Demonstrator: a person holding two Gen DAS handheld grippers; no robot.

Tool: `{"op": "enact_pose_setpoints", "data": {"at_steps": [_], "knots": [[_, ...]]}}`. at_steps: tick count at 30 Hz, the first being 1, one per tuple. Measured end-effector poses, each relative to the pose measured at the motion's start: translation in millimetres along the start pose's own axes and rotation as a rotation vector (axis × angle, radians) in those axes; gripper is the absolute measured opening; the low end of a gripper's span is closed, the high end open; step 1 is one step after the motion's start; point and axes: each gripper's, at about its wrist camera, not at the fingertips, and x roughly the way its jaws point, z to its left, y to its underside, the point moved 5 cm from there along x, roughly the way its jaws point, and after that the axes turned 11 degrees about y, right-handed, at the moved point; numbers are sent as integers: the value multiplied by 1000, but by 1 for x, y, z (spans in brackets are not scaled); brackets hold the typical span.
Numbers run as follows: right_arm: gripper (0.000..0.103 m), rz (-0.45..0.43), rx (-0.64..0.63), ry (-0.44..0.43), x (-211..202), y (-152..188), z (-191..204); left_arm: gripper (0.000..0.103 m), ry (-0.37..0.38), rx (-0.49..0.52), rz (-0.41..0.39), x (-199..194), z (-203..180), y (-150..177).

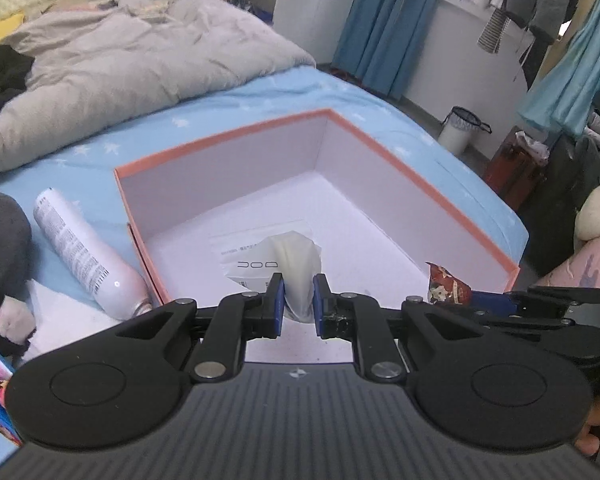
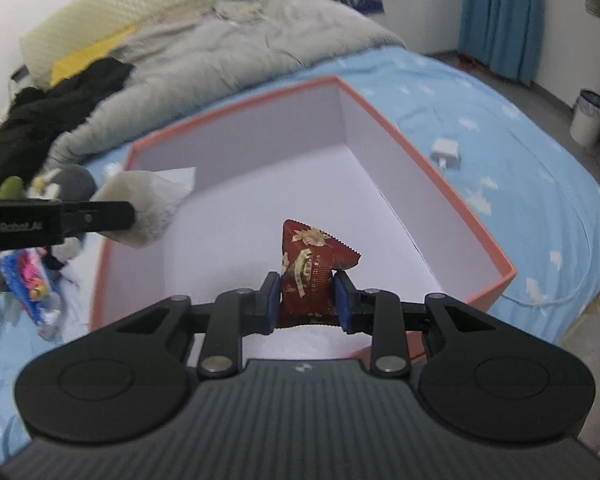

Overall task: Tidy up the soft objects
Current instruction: 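Carry the red candy wrapper with the right gripper over the pink box, then open the right gripper to drop the wrapper into the pink box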

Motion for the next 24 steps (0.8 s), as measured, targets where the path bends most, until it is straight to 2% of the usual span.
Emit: {"op": "enact_pose_setpoints", "data": {"at_steps": [2,6,7,8,10,12,18,24], "knots": [[33,30,34,1,6,3,-7,18,34,-22,13,6,3,1],[35,44,51,18,12,8,-14,22,17,-48,41,16,10,6],[35,47,51,21,13,9,-16,27,17,-52,46,16,11,8],[37,53,53,17,14,10,-16,38,16,-53,48,18,13,9],[45,65,47,4,17,9,-13,49,10,-49,40,16,12,12],[49,53,33,2,14,9,-11,49,12,-41,29,14,11,12],[49,20,34,7,8,6,-12,49,-2,-13,-2,-1,4,13],[49,-53,23,0,-14,8,-11,49,-3,-11,-71,-28,-5,23]]}}
